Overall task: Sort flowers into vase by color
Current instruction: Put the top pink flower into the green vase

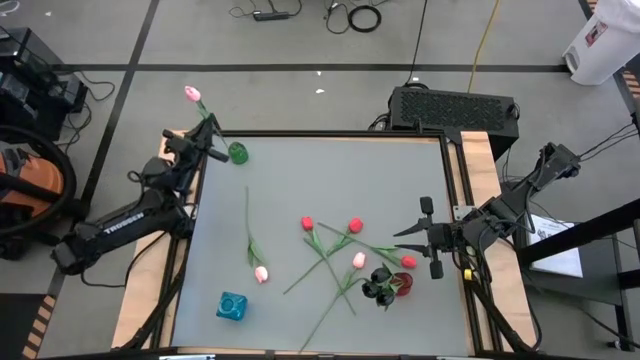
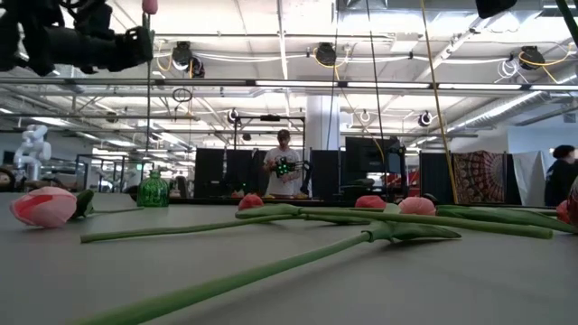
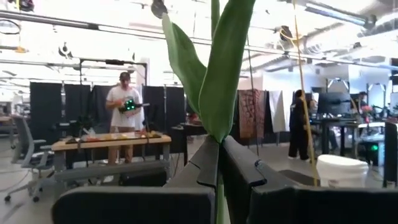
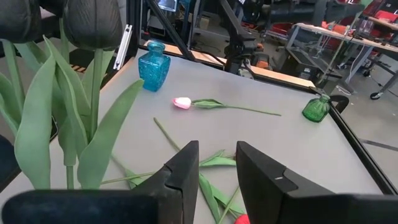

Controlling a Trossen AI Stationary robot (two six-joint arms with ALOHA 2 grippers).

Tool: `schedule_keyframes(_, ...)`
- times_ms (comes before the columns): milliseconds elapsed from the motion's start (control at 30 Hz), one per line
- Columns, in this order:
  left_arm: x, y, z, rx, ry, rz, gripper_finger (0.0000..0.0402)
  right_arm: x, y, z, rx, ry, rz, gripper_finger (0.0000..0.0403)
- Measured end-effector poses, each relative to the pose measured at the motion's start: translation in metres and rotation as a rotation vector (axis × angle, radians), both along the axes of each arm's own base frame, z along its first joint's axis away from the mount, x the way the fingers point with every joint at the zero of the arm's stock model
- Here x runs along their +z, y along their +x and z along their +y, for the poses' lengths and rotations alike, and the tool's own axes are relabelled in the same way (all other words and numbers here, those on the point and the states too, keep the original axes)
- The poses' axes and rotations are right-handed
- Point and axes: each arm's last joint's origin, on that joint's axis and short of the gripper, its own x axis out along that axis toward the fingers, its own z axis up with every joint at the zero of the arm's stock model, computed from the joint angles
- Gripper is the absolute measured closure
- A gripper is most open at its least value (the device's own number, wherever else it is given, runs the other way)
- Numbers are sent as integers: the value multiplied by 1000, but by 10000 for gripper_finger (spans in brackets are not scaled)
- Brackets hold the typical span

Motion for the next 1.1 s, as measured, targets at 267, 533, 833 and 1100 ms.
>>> schedule_keyframes(267,-8,2,17,43,-46,28,391,0,0,0,-1,-1,0,305)
schedule_keyframes(533,-7,1,30,26,-20,-45,391,0,0,0,-1,-3,1,305)
schedule_keyframes(833,-15,4,40,26,-68,-28,391,0,0,0,-2,-2,2,305)
schedule_keyframes(1100,-16,5,40,1,-70,-18,391,0,0,0,-1,-2,2,305)
